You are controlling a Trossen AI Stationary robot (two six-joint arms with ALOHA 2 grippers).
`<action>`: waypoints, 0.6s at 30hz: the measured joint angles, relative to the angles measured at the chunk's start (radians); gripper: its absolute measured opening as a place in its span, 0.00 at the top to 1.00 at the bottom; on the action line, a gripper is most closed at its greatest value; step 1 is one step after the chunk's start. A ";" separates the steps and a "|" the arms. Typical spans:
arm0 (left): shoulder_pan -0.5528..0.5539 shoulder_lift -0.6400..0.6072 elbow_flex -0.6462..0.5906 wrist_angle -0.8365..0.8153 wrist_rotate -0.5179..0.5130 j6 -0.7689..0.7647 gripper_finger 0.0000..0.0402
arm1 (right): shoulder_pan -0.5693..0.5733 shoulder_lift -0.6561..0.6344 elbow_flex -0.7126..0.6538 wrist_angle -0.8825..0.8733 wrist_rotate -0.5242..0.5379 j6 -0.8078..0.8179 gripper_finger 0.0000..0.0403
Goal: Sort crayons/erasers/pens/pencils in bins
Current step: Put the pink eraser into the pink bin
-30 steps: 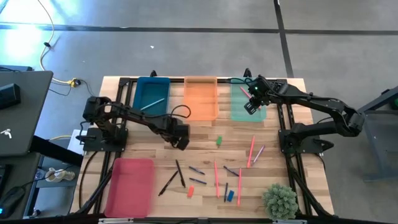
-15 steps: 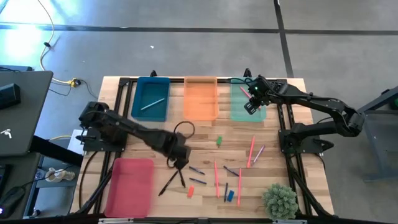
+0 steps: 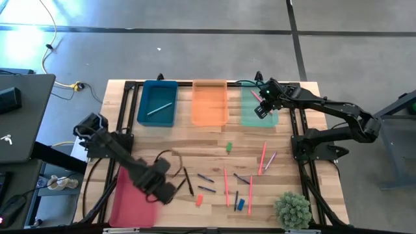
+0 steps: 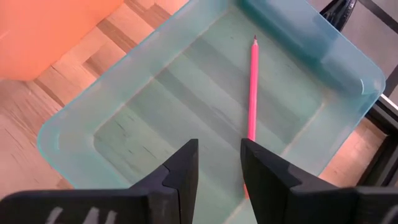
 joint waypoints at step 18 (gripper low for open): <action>-0.343 0.000 -0.164 0.226 0.016 -0.671 0.88 | 0.030 0.000 0.000 0.085 -0.009 0.000 0.72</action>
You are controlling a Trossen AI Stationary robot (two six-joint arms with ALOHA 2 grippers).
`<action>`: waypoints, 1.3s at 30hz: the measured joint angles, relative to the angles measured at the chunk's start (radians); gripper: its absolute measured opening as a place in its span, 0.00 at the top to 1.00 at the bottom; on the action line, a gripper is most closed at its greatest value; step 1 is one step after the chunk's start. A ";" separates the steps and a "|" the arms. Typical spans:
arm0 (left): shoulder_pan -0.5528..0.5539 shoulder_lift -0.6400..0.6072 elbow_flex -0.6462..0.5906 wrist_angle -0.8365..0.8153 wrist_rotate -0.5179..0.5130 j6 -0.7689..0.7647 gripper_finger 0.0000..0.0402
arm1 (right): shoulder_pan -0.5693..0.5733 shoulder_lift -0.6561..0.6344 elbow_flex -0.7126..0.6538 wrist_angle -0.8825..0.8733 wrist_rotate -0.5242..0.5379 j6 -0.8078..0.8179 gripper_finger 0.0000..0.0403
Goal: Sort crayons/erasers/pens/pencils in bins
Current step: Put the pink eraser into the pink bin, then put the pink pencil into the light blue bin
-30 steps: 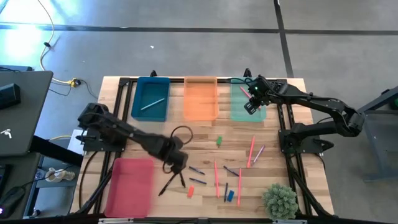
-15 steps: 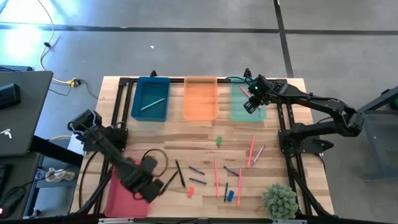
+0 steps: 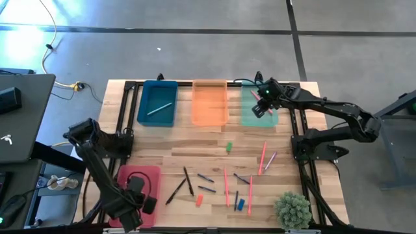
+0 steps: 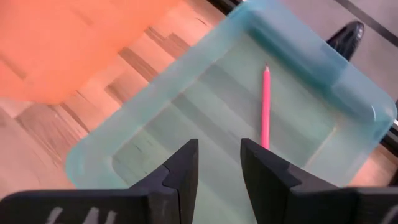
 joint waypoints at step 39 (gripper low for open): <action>0.158 0.000 -0.080 0.028 0.008 0.147 0.55 | 0.321 0.000 0.000 0.190 -0.002 -0.367 0.72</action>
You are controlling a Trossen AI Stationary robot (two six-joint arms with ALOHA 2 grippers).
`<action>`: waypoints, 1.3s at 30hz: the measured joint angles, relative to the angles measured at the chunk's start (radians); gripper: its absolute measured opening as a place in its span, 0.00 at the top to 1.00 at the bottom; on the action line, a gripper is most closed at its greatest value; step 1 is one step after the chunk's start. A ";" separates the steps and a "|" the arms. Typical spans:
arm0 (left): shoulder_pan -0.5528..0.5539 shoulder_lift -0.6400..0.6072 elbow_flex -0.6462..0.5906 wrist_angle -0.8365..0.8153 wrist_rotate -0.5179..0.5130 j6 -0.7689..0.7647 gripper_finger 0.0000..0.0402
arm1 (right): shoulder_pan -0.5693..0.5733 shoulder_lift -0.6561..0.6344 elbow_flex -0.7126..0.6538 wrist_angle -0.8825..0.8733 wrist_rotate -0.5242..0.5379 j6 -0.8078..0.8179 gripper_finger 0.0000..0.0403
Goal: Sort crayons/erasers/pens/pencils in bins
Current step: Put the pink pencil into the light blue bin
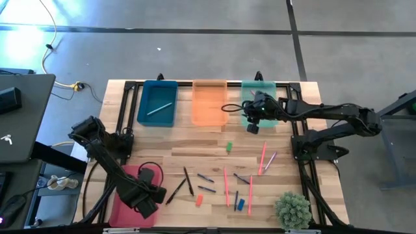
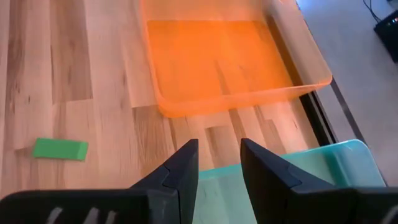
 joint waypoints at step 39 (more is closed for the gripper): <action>0.536 -0.439 0.000 -0.279 -0.479 0.895 0.56 | -0.003 0.001 0.000 0.005 -0.108 0.072 0.72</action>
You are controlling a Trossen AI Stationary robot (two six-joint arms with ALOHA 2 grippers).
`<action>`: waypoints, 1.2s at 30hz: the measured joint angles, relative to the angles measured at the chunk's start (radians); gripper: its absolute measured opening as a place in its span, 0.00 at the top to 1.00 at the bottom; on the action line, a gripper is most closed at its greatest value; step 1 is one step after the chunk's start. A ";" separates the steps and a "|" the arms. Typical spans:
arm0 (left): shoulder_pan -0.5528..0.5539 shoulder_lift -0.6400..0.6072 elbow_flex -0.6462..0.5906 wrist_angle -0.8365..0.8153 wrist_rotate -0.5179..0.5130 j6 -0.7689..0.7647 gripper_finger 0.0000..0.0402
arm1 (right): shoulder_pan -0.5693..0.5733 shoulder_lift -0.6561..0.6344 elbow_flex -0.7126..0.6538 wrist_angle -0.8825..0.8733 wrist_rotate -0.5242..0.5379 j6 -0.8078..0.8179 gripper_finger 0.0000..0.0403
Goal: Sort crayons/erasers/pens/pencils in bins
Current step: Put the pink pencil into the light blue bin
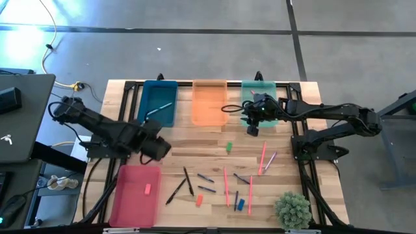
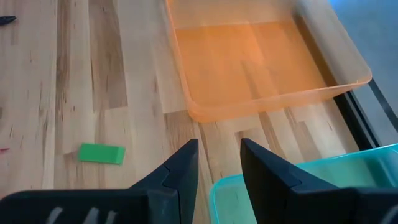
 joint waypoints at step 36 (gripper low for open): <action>0.637 0.006 0.000 0.474 0.419 0.600 0.56 | -0.158 0.000 0.000 -0.280 -0.205 0.456 0.58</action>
